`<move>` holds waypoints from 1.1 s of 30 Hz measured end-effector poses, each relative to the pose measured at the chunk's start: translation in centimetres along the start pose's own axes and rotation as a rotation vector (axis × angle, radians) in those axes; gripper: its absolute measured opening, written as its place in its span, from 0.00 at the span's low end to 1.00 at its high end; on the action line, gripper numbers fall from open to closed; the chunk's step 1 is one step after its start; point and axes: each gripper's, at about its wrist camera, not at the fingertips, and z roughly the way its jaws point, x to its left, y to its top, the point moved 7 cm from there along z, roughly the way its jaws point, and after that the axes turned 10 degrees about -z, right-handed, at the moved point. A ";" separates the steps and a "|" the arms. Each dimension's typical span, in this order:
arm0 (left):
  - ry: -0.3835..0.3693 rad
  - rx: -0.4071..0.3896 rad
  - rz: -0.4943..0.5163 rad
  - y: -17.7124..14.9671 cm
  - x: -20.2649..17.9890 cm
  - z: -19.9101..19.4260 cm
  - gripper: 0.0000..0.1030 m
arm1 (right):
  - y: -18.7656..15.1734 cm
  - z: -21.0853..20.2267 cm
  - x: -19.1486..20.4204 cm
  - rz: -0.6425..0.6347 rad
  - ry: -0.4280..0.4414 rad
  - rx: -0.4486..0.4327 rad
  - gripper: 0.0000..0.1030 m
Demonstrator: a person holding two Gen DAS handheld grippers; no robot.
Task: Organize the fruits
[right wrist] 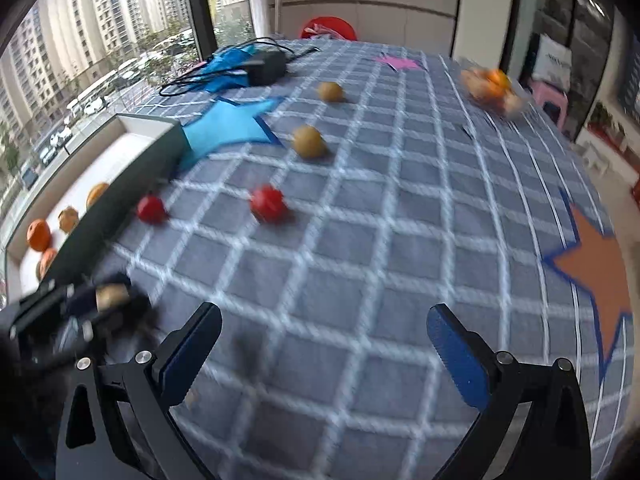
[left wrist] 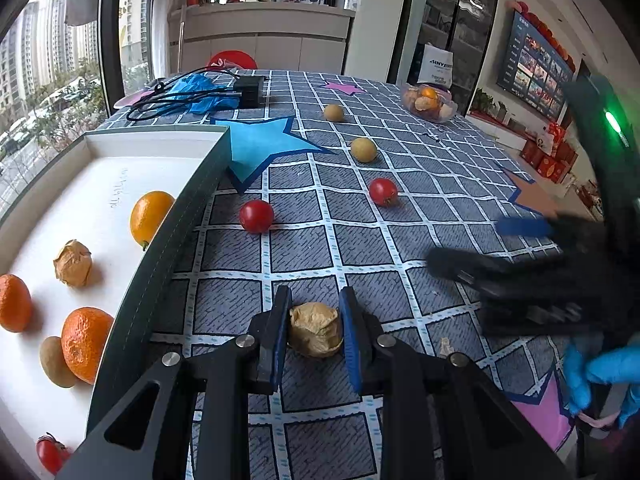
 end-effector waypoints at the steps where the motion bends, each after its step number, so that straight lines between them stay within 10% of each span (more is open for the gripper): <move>1: 0.002 -0.002 0.002 0.0 0.0 0.0 0.26 | 0.6 0.3 0.3 -0.012 -0.009 -0.001 1.00; 5: 0.008 -0.005 0.005 -0.1 -0.1 0.0 0.26 | 2.9 2.2 1.1 -0.021 -0.033 -0.004 0.99; 11: 0.009 -0.007 0.003 -0.1 -0.1 -0.1 0.26 | 3.7 3.5 0.8 0.026 -0.011 -0.016 0.64; 13: 0.014 -0.008 0.006 -0.1 -0.1 -0.1 0.26 | 3.8 3.1 1.0 0.018 0.004 -0.031 0.21; 33: 0.049 -0.017 0.038 -0.3 -0.3 0.0 0.26 | -3.6 -2.9 -1.7 0.170 0.096 -0.088 0.22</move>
